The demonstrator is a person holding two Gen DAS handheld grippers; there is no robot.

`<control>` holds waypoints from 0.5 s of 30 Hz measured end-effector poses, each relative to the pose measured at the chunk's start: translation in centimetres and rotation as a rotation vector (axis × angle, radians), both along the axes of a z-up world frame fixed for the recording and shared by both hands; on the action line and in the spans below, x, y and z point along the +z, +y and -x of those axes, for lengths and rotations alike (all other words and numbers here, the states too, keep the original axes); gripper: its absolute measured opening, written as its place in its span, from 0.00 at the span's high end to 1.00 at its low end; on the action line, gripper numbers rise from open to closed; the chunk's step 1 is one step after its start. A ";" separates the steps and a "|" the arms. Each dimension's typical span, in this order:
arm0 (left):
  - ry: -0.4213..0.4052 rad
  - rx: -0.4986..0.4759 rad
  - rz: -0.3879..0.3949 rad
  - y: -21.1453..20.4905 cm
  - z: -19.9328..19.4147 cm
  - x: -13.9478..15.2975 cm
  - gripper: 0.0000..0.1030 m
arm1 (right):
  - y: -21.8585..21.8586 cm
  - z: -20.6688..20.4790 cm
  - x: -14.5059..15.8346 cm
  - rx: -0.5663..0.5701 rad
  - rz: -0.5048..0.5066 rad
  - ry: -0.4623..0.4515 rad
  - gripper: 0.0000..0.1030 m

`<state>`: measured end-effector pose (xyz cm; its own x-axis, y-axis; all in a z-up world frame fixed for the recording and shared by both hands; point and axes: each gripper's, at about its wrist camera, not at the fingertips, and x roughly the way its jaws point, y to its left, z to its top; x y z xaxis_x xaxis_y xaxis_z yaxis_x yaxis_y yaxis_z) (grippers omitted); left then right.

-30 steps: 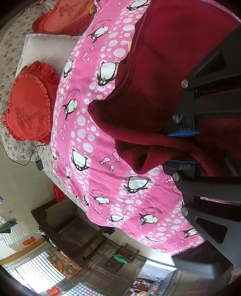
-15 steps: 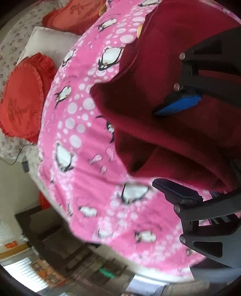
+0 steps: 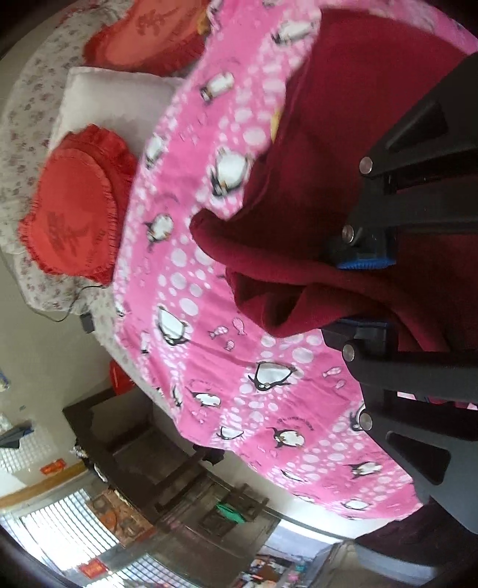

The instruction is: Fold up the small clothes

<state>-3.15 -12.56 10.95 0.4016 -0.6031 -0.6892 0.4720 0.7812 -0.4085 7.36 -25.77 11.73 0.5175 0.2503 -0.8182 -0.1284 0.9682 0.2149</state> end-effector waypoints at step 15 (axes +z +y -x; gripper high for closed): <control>-0.064 -0.247 -0.060 -18.3 5.2 2.2 0.70 | -17.4 8.5 3.9 -0.216 -0.015 -0.086 1.00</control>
<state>-8.39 -30.88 13.15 0.2909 -0.6474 -0.7045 0.6751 0.6607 -0.3283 -1.15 -43.13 15.67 0.6277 0.1381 -0.7661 0.0631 0.9719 0.2269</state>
